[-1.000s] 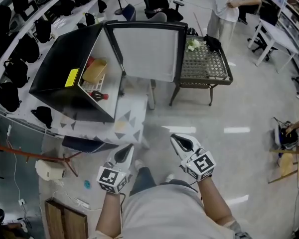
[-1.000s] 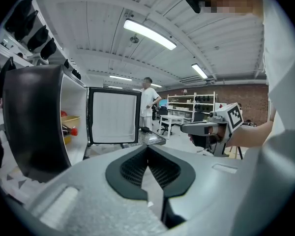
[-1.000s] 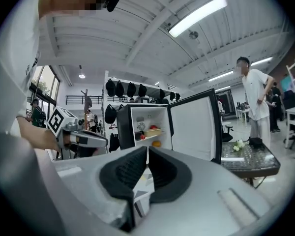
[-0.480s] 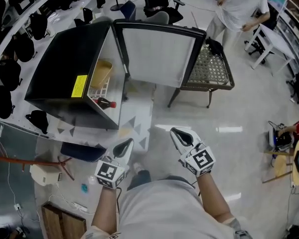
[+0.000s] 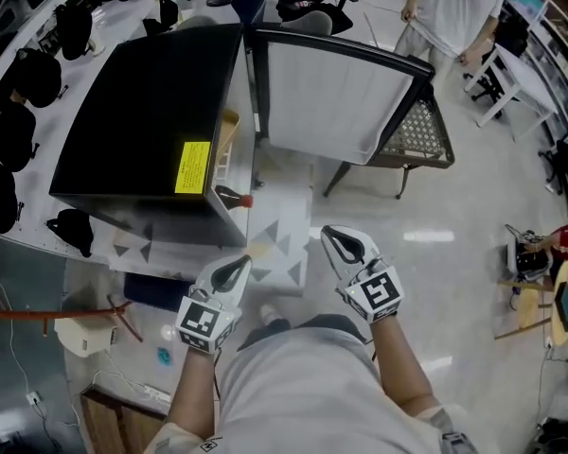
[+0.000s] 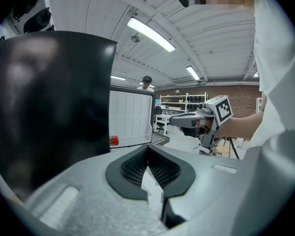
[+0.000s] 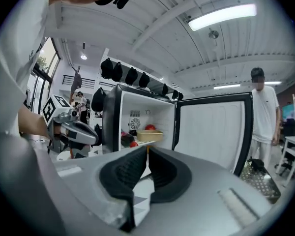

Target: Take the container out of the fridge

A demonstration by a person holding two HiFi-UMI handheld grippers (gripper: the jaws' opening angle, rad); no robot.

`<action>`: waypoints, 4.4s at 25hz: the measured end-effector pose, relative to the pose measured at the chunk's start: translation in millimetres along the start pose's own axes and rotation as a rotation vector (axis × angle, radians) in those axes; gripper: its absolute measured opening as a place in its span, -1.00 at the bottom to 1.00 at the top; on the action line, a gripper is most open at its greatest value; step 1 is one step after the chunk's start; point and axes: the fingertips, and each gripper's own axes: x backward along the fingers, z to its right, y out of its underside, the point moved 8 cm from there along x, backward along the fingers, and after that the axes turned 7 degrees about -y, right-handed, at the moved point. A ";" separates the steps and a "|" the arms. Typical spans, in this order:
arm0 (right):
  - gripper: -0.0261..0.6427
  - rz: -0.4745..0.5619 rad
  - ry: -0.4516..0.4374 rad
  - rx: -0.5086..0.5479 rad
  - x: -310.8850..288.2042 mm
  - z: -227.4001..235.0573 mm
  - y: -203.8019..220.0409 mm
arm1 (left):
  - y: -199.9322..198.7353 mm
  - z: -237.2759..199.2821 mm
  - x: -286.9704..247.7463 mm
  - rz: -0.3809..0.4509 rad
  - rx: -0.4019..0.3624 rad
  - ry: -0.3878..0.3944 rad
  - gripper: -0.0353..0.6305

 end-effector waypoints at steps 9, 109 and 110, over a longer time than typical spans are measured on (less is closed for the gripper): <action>-0.88 -0.020 0.006 0.106 -48.7 -9.1 -17.5 | 6.2 -32.7 13.4 0.004 0.008 0.013 -0.87; -0.86 -0.075 -0.574 1.008 -290.1 102.7 9.4 | 32.8 32.1 -18.7 -0.077 0.372 -0.786 -0.87; -0.86 -0.079 -0.566 0.998 -286.6 103.7 9.0 | 32.8 30.2 -19.1 -0.080 0.366 -0.771 -0.87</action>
